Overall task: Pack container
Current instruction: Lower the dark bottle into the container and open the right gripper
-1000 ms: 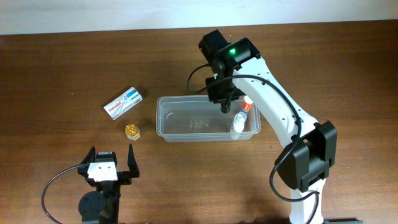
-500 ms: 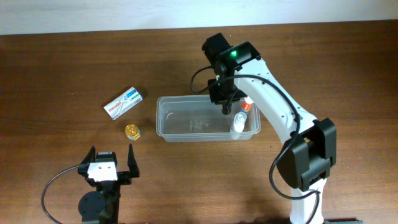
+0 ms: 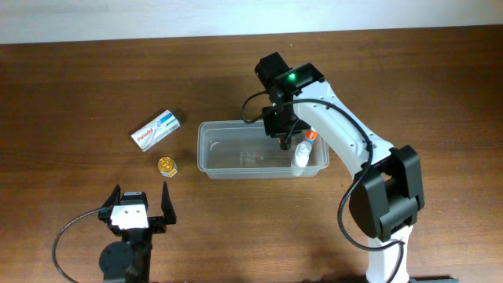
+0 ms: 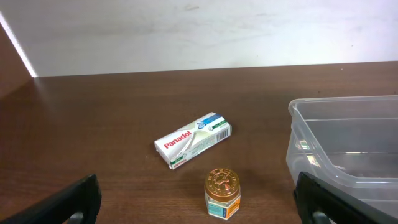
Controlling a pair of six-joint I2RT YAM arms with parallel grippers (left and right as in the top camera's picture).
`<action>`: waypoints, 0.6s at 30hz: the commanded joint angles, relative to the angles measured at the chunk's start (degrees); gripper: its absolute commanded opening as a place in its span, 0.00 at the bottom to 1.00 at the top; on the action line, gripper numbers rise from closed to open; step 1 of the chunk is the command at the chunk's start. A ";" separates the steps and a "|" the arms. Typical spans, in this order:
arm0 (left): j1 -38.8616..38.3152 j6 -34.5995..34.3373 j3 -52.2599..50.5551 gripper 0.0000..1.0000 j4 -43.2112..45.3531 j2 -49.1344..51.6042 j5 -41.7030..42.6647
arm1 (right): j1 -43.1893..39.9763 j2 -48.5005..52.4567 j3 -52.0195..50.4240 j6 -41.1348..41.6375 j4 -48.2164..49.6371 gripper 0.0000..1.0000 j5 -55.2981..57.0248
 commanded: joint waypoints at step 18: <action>0.28 0.94 -0.48 0.99 0.22 -0.39 -0.39 | -0.15 -0.24 -1.64 0.66 0.61 0.16 0.11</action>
